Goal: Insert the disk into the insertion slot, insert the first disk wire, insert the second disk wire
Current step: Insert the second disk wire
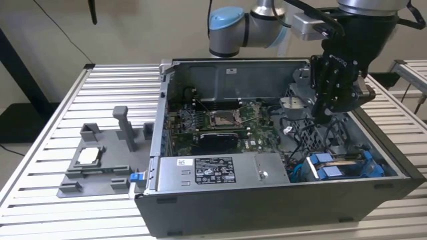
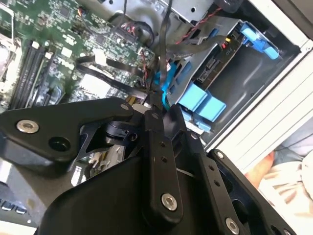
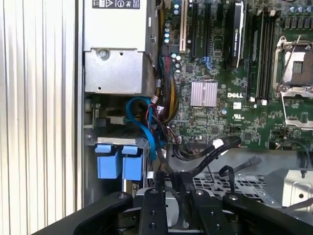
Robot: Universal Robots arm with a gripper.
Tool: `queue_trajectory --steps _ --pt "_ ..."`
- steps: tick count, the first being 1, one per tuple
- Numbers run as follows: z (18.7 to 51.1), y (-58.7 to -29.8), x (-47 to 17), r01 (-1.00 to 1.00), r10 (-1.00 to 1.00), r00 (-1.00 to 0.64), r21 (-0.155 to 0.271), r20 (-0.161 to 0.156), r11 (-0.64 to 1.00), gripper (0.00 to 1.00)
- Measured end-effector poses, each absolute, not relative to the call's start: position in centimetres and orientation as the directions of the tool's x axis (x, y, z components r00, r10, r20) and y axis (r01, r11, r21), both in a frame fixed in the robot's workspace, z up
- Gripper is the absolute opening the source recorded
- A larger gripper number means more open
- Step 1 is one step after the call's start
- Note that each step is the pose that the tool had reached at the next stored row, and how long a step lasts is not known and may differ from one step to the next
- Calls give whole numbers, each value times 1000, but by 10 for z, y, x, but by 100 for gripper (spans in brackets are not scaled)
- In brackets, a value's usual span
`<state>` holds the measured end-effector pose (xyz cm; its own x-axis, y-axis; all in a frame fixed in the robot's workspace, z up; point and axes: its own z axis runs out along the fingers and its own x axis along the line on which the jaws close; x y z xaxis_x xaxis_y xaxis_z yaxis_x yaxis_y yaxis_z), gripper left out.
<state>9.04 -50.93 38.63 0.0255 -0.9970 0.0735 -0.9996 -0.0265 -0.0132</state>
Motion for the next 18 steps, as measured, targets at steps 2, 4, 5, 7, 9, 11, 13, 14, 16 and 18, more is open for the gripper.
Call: queue_trajectory --steps 2,4,5,7,9,11,13,14,16,18 --pt "385 -506 89 -999 -996 28 -19 86 -30 27" --pt "384 -502 87 -999 -995 31 -27 96 -34 27" --pt "383 -501 86 -999 -994 33 -30 101 -36 27" --pt "383 -498 84 -999 -993 37 -32 112 -41 27" --pt "382 -495 83 -998 -991 42 -34 126 -47 27" --pt "380 -493 81 -998 -989 46 -37 137 -52 27" --pt "379 -490 80 -997 -988 51 -43 147 -58 27" --pt "378 -489 79 -997 -987 53 -47 150 -61 27" --pt "377 -488 78 -996 -986 56 -56 156 -66 27" --pt "375 -487 76 -995 -985 61 -63 161 -72 27"
